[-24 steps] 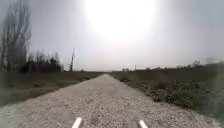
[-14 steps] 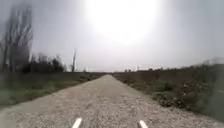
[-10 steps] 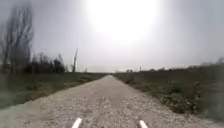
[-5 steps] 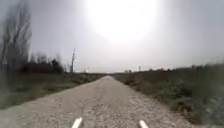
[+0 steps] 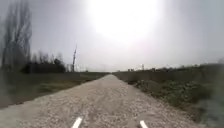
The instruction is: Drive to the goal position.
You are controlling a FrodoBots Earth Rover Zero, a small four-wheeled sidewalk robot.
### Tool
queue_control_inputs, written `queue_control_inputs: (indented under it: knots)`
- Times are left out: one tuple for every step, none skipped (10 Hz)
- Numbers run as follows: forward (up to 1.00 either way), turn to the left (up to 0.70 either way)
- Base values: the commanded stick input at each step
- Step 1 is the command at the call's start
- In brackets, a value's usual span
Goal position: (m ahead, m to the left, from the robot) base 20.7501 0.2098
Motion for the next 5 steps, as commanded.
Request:
queue_control_inputs:
  knots:
    - [0.7, 0.0]
    - [0.7, 0.0]
    - [0.83, 0.0]
    - [0.85, 0.0]
    - [0.85, 0.0]
